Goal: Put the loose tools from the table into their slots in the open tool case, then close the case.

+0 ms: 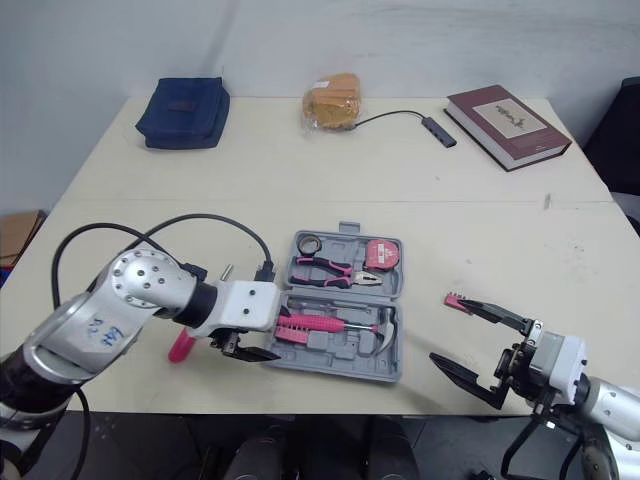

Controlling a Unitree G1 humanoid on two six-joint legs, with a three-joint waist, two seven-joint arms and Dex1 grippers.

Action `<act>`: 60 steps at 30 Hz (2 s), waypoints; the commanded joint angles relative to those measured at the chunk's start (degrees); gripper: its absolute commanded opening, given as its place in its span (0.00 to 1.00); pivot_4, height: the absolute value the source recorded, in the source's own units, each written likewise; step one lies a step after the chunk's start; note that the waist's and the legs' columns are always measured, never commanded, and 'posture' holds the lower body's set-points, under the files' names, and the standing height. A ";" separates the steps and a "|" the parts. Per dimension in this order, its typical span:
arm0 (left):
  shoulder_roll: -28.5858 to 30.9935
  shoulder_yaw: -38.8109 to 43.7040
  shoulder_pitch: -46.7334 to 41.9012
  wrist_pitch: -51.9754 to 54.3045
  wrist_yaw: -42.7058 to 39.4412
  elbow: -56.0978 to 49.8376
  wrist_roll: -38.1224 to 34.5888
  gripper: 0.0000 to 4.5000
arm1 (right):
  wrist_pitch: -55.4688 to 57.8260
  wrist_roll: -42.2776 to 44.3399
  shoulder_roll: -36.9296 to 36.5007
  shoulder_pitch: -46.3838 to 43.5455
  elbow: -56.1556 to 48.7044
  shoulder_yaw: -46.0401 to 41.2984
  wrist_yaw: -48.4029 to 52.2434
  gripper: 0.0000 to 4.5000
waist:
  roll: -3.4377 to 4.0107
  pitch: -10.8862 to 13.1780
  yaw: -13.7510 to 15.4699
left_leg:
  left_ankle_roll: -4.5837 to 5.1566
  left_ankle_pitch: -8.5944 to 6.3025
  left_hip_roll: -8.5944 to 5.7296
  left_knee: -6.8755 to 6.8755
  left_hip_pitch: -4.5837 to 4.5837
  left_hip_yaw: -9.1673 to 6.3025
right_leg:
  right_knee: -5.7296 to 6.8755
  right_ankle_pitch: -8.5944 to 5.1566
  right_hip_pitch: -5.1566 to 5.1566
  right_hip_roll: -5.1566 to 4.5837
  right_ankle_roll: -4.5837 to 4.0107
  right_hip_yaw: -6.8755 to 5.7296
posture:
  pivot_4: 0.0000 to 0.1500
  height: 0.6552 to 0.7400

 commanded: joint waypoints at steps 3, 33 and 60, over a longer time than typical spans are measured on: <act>-0.73 6.16 0.69 -7.63 2.10 4.18 -1.72 0.75 | 0.35 1.05 -0.61 -1.05 -0.95 -0.76 0.23 1.00 | 0.00 0.00 0.01 | -0.04 0.02 -0.02 0.00 0.00 0.00 | 0.00 -0.01 -0.01 0.08 -0.01 0.00 | 1.00 1.00; -7.40 6.49 15.83 -36.12 1.72 25.22 3.22 0.01 | 0.19 -0.08 -0.36 -1.00 -0.02 -1.29 -0.68 1.00 | 0.03 -0.03 -0.02 | -0.13 0.05 0.08 0.02 0.07 0.03 | 0.03 -0.01 0.01 0.17 -0.04 0.02 | 1.00 1.00; -12.18 22.80 23.82 -45.57 3.67 31.46 -11.20 0.01 | -2.68 -0.74 -1.98 0.80 7.86 -8.96 -0.68 1.00 | 0.35 -0.42 0.69 | 0.28 -0.32 0.25 -0.11 0.59 0.44 | 0.18 -0.05 0.12 0.05 -0.10 0.38 | 1.00 1.00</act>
